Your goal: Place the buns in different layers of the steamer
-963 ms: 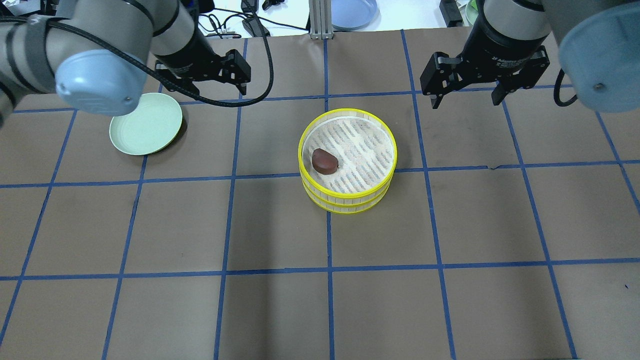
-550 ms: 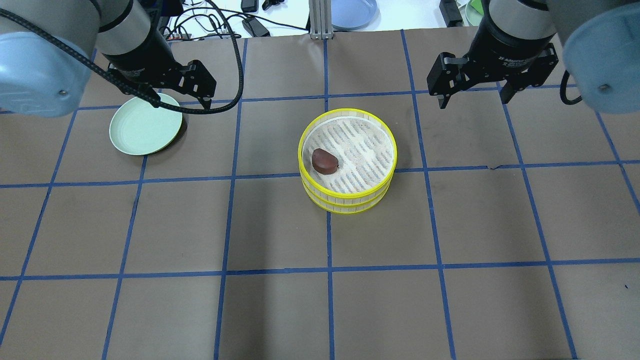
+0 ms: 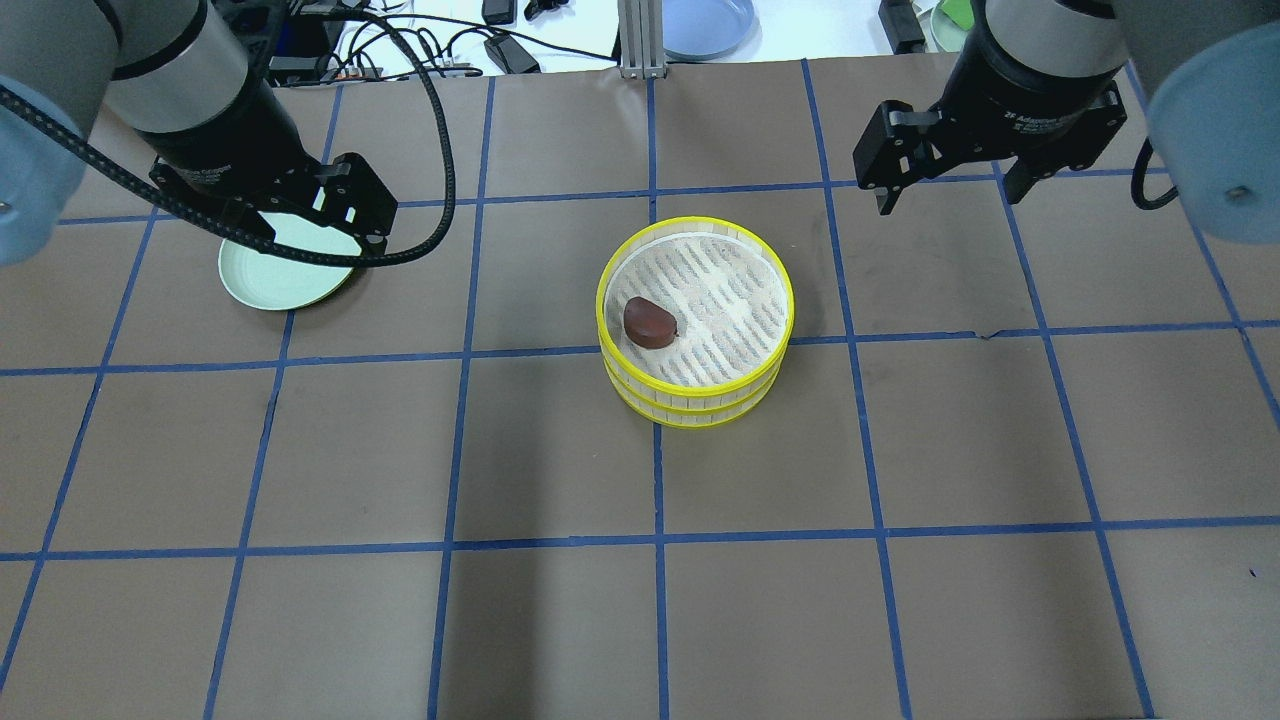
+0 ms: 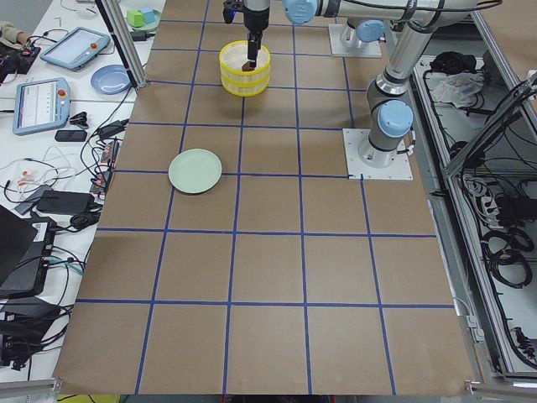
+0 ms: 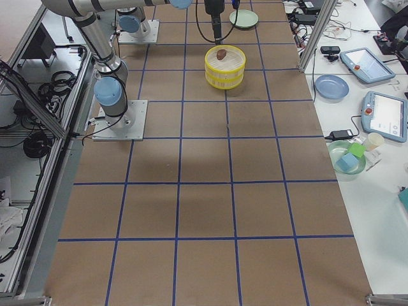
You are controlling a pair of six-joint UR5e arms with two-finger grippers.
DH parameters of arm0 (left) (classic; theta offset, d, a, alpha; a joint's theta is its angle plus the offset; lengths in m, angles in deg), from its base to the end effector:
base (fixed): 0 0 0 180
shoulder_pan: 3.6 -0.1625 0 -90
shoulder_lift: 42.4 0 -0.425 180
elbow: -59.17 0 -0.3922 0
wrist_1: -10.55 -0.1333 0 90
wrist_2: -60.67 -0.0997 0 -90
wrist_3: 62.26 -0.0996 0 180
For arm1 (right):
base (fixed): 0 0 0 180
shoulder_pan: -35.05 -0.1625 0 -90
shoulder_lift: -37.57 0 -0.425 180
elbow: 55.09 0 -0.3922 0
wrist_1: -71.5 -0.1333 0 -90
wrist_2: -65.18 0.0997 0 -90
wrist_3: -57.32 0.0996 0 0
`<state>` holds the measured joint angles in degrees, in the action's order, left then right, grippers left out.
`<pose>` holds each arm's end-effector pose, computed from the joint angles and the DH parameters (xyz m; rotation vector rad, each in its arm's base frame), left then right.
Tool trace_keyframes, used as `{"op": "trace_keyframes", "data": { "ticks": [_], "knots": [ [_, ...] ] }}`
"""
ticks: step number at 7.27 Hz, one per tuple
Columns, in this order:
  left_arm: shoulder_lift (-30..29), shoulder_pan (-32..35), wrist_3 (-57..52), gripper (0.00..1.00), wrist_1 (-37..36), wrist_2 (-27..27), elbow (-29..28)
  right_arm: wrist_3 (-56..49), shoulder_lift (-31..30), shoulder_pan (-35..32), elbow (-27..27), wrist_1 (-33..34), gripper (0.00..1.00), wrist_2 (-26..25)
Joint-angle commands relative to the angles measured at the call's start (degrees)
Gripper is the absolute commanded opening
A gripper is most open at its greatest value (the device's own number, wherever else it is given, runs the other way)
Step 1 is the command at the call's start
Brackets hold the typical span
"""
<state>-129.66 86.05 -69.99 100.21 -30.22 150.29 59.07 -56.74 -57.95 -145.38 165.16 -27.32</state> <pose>-0.1289 -0.4756 0.5020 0.2006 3.1168 -0.0516 0.1534 -0.4640 0.5285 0.0292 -3.0964 0.2105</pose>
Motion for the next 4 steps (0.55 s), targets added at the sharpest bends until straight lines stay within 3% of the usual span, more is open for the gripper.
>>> {"op": "trace_keyframes", "data": {
  "ticks": [1,4],
  "knots": [
    [0.2,-0.1,-0.4,1.0,0.1,0.0,0.6,0.3,0.2,-0.1,-0.1,0.1,1.0,-0.3],
    [0.2,-0.1,-0.4,1.0,0.2,0.0,0.6,0.3,0.4,-0.1,-0.1,0.3,1.0,0.3]
  ]
}}
